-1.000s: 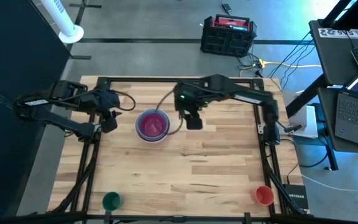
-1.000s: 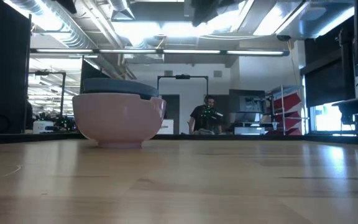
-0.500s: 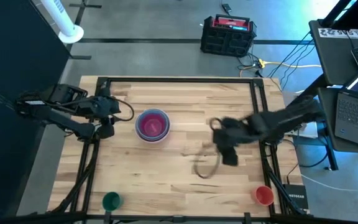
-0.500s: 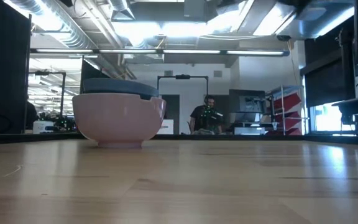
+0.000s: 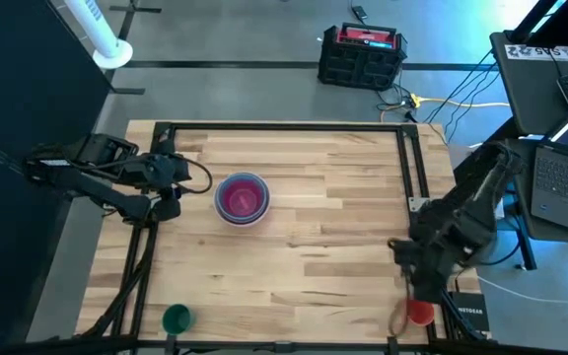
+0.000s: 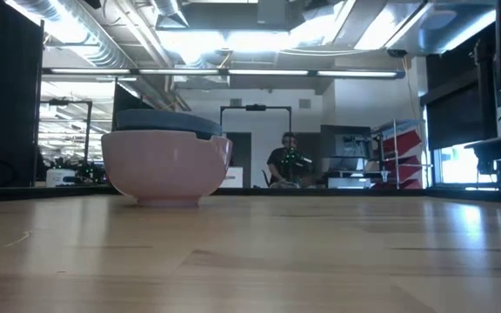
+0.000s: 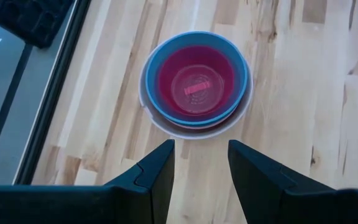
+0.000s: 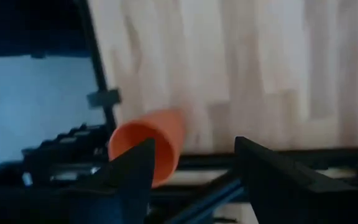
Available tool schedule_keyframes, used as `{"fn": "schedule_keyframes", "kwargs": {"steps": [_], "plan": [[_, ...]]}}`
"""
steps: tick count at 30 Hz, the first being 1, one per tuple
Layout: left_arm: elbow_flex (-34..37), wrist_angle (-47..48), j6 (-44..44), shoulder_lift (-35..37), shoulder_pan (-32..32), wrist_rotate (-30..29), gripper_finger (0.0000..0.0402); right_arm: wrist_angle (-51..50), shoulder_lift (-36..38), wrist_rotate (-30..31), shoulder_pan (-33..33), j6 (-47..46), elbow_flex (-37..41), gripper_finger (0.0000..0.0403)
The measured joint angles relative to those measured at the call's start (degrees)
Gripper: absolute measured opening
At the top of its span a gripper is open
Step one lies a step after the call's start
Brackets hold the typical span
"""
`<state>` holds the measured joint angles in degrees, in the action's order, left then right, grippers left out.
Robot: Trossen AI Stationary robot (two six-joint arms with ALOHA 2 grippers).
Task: Nest bowls inside each other
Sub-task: Move the orange cup on the right of stacked of bowls
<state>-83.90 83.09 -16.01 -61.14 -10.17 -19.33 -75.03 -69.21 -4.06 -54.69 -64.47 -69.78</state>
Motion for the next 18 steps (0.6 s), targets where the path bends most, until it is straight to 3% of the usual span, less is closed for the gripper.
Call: {"fn": "schedule_keyframes", "kwargs": {"steps": [12,18], "plan": [[-0.02,0.0,-0.11,0.0,0.02,0.0,0.0134,2.31,-5.89,2.81,-12.81,-8.89,0.06,0.0209],[-0.02,0.0,-0.13,0.0,0.02,0.0,0.0134,9.68,-7.04,3.03,-13.21,-9.34,5.4,0.0209]]}}
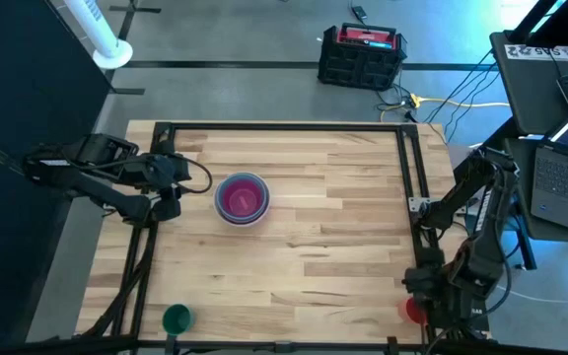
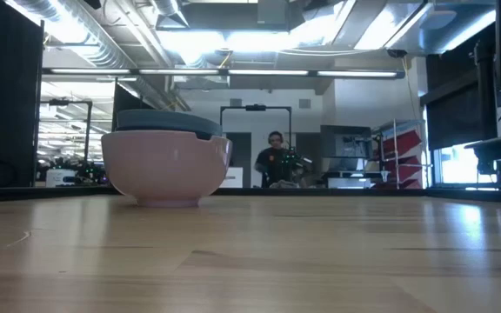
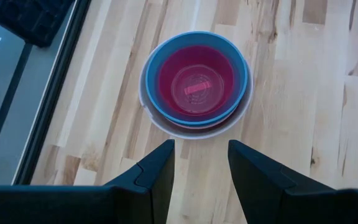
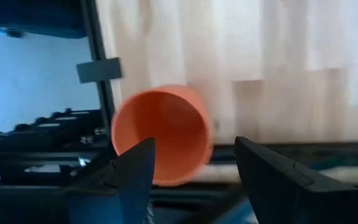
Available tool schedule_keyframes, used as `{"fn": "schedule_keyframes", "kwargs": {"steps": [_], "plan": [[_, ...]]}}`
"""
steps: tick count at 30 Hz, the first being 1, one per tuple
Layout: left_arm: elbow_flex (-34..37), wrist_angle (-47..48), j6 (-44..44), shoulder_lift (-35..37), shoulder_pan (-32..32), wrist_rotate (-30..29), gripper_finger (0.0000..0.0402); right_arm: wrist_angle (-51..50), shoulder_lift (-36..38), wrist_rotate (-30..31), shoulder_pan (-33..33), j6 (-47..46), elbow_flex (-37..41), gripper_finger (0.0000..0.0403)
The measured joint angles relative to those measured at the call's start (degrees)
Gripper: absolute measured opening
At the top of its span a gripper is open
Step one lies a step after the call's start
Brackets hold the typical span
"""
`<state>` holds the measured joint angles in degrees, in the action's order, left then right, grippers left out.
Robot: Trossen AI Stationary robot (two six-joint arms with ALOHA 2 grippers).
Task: Nest bowls inside each other
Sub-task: Move the orange cup on the right of stacked of bowls
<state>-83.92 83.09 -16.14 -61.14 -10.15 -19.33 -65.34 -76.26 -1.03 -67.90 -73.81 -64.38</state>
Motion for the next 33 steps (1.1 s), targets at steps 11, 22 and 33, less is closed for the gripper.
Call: {"fn": "schedule_keyframes", "kwargs": {"steps": [11,22,33], "plan": [[0.01,0.07,-0.39,-0.02,0.0,0.0,0.0134,7.41,-0.01,-0.98,0.0,-2.72,9.18,0.0209],[0.02,0.6,-0.4,-0.02,0.02,-0.02,0.0134,12.7,-0.03,-2.69,4.38,1.01,11.64,0.0048],[0.02,0.66,-0.42,-0.02,0.04,-0.02,0.0134,13.56,-0.03,0.08,23.47,17.68,12.11,0.0001]]}}
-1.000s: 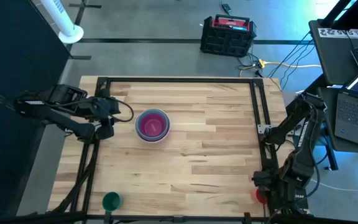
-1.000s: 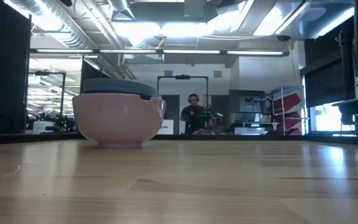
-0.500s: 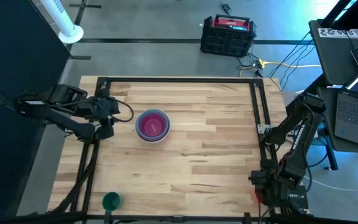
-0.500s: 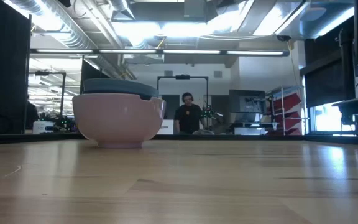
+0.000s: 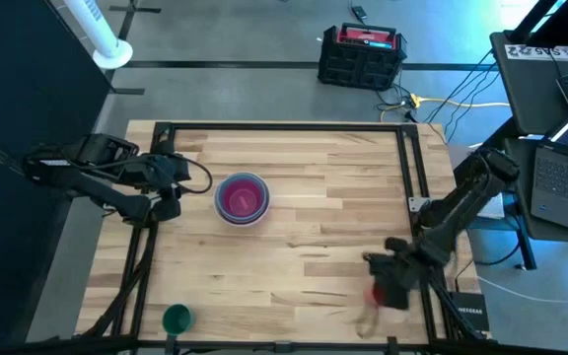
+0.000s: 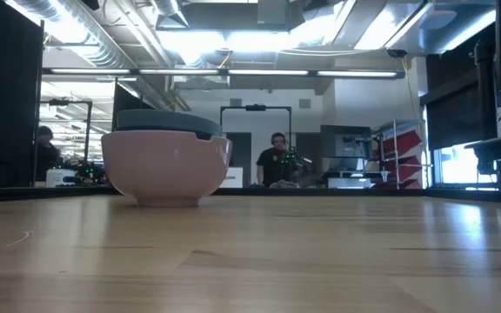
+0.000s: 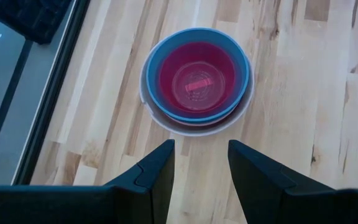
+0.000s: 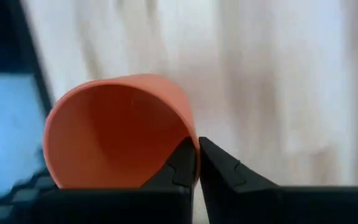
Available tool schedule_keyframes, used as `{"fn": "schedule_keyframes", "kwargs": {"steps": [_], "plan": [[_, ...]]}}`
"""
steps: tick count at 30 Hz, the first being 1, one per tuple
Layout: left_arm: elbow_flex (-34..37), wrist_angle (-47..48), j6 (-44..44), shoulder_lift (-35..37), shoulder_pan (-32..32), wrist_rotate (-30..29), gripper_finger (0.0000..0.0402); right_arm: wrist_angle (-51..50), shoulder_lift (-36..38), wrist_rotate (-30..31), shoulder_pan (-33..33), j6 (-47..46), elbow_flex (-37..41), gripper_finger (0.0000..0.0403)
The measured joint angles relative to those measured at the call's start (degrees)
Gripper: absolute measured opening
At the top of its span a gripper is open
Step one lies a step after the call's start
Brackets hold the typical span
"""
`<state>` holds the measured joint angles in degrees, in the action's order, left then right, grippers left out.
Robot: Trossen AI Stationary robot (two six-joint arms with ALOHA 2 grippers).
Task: Nest bowls inside each other
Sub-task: Move the orange cup on the right of stacked of bowls
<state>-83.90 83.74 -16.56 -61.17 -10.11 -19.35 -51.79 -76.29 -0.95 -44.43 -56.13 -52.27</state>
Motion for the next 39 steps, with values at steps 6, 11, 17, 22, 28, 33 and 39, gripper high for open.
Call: {"fn": "schedule_keyframes", "kwargs": {"steps": [6,11,17,22,28,33,39], "plan": [[0.0,-0.01,-0.05,0.0,0.02,0.0,0.0134,2.77,0.0,0.79,18.4,14.27,-0.04,0.0001],[0.0,-0.1,-0.53,0.0,0.02,0.0,0.0134,1.17,-3.0,1.21,30.15,25.01,-4.04,0.0],[0.0,-0.07,-1.47,0.0,0.02,0.0,0.0134,-2.79,-10.75,1.63,40.17,37.87,-12.95,0.0],[0.0,0.0,-2.28,0.0,0.02,0.0,0.0134,-6.56,-17.39,2.25,48.14,48.41,-20.63,0.0],[0.0,0.17,-2.56,0.0,0.02,0.0,0.0134,-9.46,-24.43,2.83,52.07,56.73,-30.57,0.0],[0.0,0.15,-2.58,0.0,0.02,0.0,0.0134,-8.92,-28.74,0.08,54.47,58.2,-34.49,0.0],[0.0,0.15,-2.74,0.0,0.02,-0.03,0.0134,-8.7,-31.9,-1.3,54.62,59.04,-34.51,0.0]]}}
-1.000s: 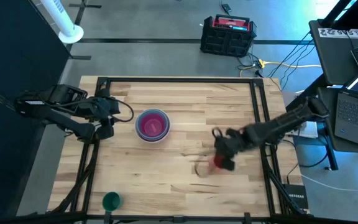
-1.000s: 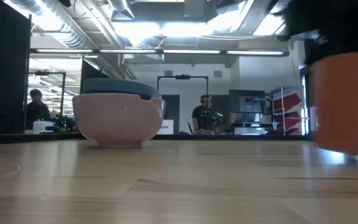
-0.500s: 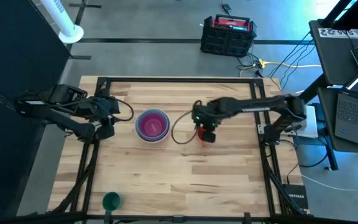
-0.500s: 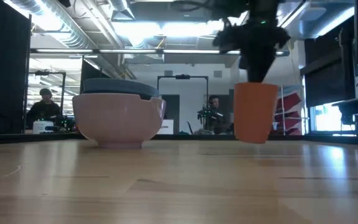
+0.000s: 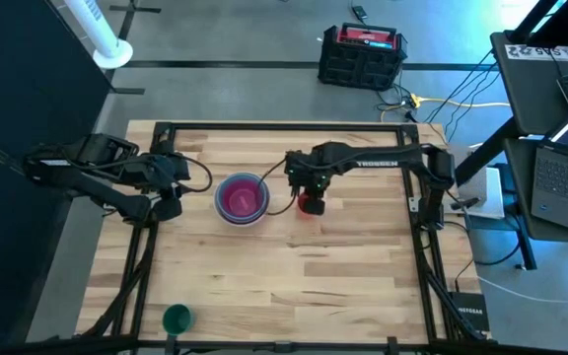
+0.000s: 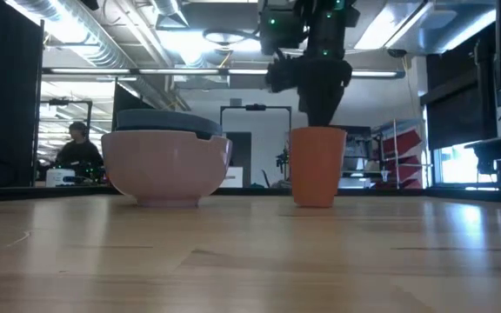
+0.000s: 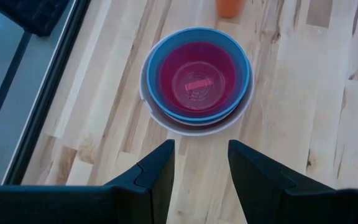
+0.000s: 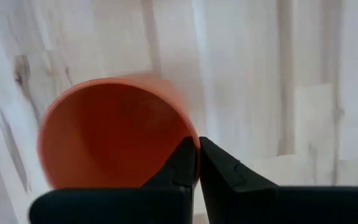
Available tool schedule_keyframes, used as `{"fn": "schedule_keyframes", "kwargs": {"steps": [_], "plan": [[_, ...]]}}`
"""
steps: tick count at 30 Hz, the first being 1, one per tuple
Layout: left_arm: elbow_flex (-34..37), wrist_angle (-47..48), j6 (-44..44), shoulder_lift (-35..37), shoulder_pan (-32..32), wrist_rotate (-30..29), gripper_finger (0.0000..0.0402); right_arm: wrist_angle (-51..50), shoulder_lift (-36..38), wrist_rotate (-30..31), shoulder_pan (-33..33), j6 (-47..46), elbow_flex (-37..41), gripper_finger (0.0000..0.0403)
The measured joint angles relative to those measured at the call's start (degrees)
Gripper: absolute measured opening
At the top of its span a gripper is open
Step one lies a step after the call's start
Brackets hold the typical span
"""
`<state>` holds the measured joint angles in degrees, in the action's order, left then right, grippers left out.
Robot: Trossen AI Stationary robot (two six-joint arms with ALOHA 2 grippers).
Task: Nest bowls inside each other
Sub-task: Move the orange cup on the right of stacked of bowls, then stack the green cup on top of the orange cup
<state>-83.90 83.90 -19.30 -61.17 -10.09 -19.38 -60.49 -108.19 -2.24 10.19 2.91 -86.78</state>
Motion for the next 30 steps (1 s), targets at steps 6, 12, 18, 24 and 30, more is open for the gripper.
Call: {"fn": "schedule_keyframes", "kwargs": {"steps": [6,12,18,24,30], "plan": [[0.0,0.0,-0.03,0.0,0.0,0.0,0.0134,0.38,-0.28,-0.09,-0.03,0.21,-0.36,0.0006],[0.0,0.0,-0.04,0.0,0.0,0.0,0.0134,0.76,-0.55,-0.18,-0.06,0.43,-0.71,0.0012],[0.0,-0.02,-0.04,0.0,0.0,0.0,0.0134,0.61,-0.58,-0.47,-0.09,0.55,-0.75,0.0043],[0.0,-0.02,0.17,0.0,0.0,0.0,0.0134,-1.95,-0.51,-1.44,-0.11,0.6,-2.78,0.0091],[0.0,-0.05,0.24,0.0,0.0,2.53,0.0134,-10.01,-0.11,-2.06,-0.72,2.32,-10.97,0.0123]]}}
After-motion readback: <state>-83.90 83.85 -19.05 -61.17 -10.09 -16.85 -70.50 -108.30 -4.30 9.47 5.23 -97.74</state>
